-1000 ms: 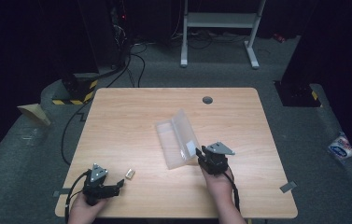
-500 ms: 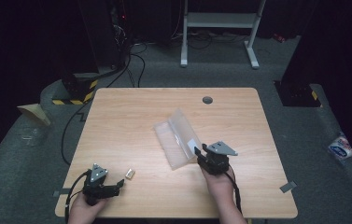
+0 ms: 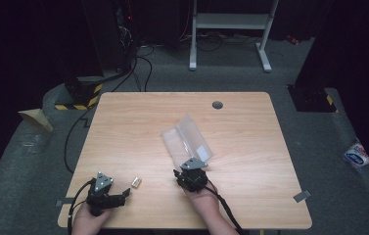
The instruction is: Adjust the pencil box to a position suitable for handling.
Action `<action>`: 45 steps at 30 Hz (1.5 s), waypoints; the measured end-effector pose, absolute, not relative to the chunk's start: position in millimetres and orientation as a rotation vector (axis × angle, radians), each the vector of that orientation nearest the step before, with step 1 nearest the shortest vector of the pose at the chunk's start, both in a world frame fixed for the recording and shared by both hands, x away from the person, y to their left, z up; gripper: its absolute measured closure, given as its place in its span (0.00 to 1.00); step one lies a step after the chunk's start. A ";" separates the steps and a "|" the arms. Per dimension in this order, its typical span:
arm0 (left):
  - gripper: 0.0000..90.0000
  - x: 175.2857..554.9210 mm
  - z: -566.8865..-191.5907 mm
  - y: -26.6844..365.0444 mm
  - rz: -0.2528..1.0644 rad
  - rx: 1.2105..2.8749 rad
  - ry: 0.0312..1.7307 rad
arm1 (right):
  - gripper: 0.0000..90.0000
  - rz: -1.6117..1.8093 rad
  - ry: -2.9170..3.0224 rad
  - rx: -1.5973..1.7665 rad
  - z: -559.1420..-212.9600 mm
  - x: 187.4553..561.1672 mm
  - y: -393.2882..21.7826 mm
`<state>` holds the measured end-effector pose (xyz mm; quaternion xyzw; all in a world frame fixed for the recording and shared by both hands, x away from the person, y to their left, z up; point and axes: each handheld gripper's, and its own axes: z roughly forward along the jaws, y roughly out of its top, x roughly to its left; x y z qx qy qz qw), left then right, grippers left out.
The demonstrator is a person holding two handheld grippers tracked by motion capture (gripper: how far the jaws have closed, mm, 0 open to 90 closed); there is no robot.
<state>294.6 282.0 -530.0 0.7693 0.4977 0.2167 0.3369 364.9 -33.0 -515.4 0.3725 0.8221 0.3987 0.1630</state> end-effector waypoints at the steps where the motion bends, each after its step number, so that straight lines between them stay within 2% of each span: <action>1: 0.15 294.5 -530.1 281.9 0.565 2.003 1.297 | 0.79 1.116 2.353 1.039 -517.5 365.7 -30.8; 2: 0.15 294.5 -530.1 281.9 0.565 2.003 1.297 | 0.79 1.116 2.353 1.039 -517.5 365.7 -30.8; 3: 0.15 294.2 -530.1 281.8 0.565 2.003 1.298 | 0.85 1.091 2.354 1.026 -519.6 366.1 -28.5; 5: 0.15 293.9 -530.1 281.8 0.566 2.003 1.298 | 0.87 1.082 2.355 1.027 -519.2 366.7 -29.0; 20: 0.14 297.9 -530.2 284.6 0.557 2.013 1.279 | 0.86 1.054 2.343 1.031 -517.9 358.9 -56.2; 31: 0.06 306.0 -530.6 285.2 0.552 2.029 1.291 | 0.79 1.019 2.334 1.093 -518.6 355.0 -84.6; 37: 0.06 307.9 -530.6 284.5 0.555 2.028 1.295 | 0.71 1.018 2.326 1.127 -517.4 354.2 -99.1; 45: 0.06 308.0 -530.7 284.6 0.556 2.027 1.294 | 0.65 1.082 2.280 1.147 -504.3 350.7 -111.9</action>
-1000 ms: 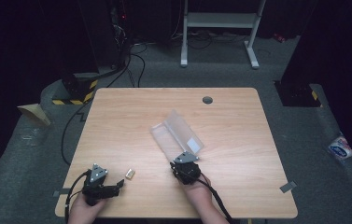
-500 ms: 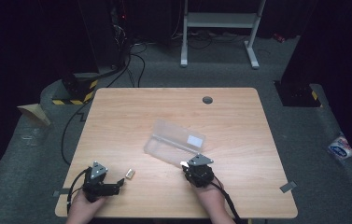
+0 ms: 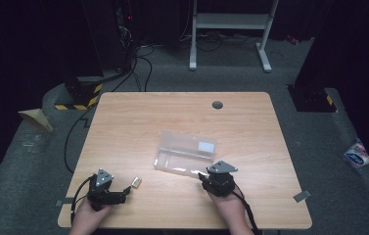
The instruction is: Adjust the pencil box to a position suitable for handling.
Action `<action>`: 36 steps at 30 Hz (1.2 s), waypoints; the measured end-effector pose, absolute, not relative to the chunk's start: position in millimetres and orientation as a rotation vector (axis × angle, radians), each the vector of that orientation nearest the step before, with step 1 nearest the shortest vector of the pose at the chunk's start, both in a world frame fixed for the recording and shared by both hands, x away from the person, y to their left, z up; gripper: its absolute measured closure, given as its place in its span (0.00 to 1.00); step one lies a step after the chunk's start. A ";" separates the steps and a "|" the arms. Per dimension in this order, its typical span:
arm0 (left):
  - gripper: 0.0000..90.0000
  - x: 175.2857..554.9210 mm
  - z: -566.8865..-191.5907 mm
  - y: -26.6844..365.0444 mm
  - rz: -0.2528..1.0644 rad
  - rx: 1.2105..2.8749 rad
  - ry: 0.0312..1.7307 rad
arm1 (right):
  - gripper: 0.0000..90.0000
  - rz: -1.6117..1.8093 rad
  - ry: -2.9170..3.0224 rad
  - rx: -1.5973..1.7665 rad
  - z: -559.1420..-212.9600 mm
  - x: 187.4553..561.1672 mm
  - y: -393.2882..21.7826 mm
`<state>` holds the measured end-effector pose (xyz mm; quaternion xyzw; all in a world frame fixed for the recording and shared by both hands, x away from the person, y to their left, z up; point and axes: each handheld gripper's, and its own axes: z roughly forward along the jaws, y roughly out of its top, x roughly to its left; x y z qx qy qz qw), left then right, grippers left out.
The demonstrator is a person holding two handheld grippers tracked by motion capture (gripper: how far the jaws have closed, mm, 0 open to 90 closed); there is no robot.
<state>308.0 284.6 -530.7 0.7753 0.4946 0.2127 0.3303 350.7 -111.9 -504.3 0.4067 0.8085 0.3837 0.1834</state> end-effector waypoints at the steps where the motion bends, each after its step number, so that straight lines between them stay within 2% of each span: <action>1: 0.06 308.0 -530.7 284.6 0.556 2.027 1.294 | 0.65 1.082 2.280 1.147 -504.3 350.7 -111.9; 6: 0.06 306.9 -530.6 284.0 0.551 2.031 1.294 | 0.57 1.105 2.134 1.209 -497.9 356.0 -122.7; 10: 0.06 306.0 -530.8 283.5 0.556 2.027 1.294 | 0.57 1.089 2.103 1.266 -502.4 362.9 -125.2; 24: 0.06 299.0 -530.8 285.1 0.555 2.025 1.301 | 0.80 0.929 2.146 1.315 -518.0 383.0 -121.6; 36: 0.05 300.7 -530.8 285.0 0.549 2.032 1.290 | 0.84 0.911 2.132 1.320 -518.4 379.6 -133.3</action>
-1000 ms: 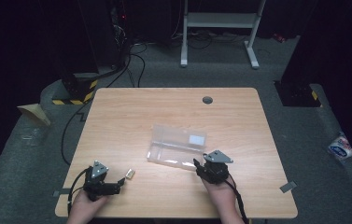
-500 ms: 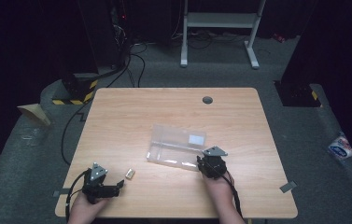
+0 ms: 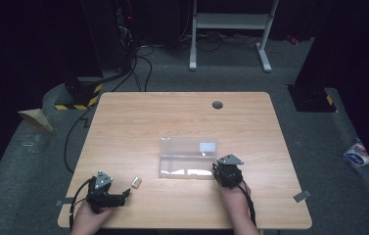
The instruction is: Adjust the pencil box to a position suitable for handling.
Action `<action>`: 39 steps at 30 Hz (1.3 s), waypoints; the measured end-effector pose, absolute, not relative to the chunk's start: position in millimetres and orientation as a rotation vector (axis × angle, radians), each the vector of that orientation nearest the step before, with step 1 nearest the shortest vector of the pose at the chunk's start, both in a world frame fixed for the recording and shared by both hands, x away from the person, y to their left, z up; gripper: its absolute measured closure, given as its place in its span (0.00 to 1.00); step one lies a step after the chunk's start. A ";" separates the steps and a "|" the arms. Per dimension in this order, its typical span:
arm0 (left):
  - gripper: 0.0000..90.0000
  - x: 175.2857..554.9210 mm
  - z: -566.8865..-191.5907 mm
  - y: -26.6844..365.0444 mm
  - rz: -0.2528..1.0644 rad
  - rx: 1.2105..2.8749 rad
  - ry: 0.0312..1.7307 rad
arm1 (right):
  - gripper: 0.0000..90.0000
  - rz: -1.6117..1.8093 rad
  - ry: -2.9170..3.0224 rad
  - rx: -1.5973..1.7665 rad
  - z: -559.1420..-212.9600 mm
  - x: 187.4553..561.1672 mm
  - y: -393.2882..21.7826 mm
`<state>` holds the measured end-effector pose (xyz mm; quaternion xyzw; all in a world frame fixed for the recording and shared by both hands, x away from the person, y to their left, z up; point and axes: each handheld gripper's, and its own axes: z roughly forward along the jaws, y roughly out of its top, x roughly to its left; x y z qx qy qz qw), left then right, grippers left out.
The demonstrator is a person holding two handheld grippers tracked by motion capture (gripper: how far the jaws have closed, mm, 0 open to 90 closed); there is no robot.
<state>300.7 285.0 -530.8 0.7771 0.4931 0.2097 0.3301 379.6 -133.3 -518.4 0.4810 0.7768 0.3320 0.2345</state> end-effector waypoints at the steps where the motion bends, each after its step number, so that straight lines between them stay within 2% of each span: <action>1: 0.05 300.7 -530.8 285.0 0.549 2.032 1.290 | 0.84 0.911 2.132 1.320 -518.4 379.6 -133.3; 28: 0.05 300.5 -530.7 285.0 0.549 2.037 1.281 | 0.84 0.927 2.126 1.307 -519.7 384.5 -130.9; 35: 0.04 301.7 -530.9 283.6 0.544 2.037 1.282 | 0.74 0.993 2.103 1.304 -513.2 382.6 -134.1; 39: 0.02 302.7 -530.8 281.3 0.525 2.070 1.238 | 0.61 1.060 2.088 1.276 -502.5 373.9 -131.9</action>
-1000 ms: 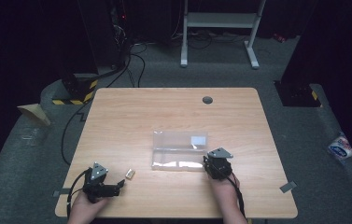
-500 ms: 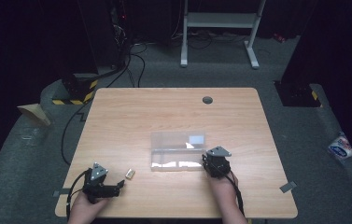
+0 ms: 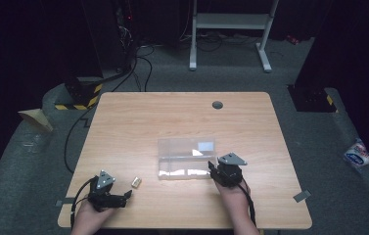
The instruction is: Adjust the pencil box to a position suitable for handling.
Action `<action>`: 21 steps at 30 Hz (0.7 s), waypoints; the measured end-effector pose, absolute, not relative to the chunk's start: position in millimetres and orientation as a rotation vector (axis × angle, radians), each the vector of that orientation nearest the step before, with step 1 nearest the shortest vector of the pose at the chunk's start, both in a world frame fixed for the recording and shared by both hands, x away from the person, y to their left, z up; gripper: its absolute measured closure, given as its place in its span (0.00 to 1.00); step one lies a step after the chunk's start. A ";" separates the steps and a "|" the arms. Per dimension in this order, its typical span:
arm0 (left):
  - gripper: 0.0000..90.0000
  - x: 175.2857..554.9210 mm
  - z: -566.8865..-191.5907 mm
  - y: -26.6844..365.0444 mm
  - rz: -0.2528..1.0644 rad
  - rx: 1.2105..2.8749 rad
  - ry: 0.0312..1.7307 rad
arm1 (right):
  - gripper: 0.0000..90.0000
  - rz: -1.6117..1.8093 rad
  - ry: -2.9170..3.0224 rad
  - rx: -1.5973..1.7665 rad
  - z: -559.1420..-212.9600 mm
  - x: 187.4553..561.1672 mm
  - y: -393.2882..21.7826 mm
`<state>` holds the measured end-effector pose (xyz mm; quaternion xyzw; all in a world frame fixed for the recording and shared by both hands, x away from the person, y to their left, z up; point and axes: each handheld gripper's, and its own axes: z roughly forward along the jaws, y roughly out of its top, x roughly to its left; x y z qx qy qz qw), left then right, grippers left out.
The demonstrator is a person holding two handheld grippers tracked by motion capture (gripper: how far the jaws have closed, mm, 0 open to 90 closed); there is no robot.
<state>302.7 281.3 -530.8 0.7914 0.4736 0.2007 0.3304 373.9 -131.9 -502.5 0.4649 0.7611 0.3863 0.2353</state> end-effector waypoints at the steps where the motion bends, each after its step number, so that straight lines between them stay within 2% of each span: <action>1: 0.02 303.1 -530.4 281.2 0.521 2.076 1.237 | 0.59 1.082 2.080 1.279 -499.2 370.6 -130.5; 6: 0.01 305.0 -529.2 280.1 0.513 2.095 1.241 | 0.52 1.093 2.059 1.243 -489.8 364.9 -135.3; 14: 0.01 307.3 -526.8 279.7 0.488 2.123 1.243 | 0.48 0.931 2.036 1.337 -507.7 352.8 -200.7; 21: 0.02 305.0 -525.4 283.1 0.495 2.093 1.256 | 0.40 0.859 2.025 1.420 -521.2 345.0 -226.9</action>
